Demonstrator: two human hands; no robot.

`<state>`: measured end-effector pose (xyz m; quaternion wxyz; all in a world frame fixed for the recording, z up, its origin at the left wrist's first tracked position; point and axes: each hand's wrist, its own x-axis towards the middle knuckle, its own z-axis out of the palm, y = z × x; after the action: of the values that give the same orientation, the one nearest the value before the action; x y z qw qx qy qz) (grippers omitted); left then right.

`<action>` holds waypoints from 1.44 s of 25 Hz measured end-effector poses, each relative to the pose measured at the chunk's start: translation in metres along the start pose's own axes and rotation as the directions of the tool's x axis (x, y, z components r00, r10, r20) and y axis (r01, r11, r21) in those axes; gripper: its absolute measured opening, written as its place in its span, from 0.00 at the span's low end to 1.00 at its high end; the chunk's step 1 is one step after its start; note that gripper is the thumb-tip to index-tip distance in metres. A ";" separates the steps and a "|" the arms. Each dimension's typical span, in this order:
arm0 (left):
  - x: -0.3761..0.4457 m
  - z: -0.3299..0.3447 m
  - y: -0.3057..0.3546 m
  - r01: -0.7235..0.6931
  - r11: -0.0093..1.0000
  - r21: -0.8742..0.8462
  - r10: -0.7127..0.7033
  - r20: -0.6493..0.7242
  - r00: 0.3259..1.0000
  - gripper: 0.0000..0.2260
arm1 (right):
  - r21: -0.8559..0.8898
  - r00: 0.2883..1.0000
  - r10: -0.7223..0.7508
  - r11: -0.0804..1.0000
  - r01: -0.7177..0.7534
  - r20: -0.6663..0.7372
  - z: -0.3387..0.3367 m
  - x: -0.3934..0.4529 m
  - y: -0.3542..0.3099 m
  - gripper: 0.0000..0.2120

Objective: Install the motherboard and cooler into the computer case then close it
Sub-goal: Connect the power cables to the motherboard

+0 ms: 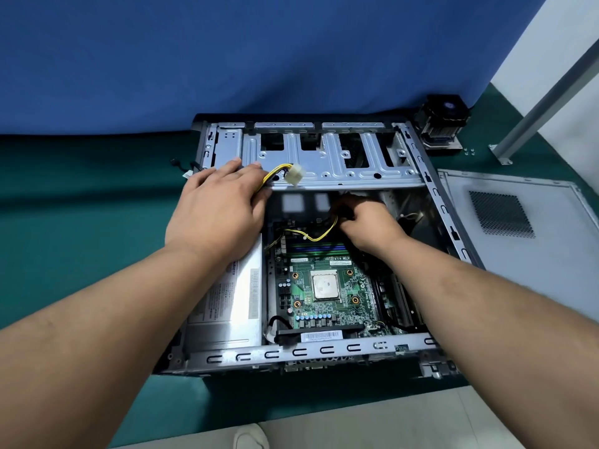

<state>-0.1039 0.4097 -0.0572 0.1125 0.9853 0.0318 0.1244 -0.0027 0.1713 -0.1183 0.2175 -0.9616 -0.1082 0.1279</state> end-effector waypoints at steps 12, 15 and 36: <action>0.001 0.001 -0.001 0.011 1.000 0.002 -0.011 -0.023 1.000 0.17 | 0.037 0.996 -0.074 0.996 0.076 -0.057 0.016 0.013 -0.014 0.19; 0.001 0.002 -0.002 0.010 1.000 0.004 -0.010 -0.021 1.000 0.16 | 0.033 0.994 -0.082 0.996 0.084 -0.069 0.017 0.014 -0.011 0.18; 0.001 0.002 -0.001 0.032 0.999 0.003 -0.032 -0.034 0.999 0.17 | 0.193 0.999 0.000 0.981 0.009 -0.043 0.023 0.020 -0.004 0.14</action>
<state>-0.1025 0.4102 -0.0591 0.1122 0.9827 0.0498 0.1390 0.0091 0.1895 -0.1406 0.3123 -0.9382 -0.0929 0.1169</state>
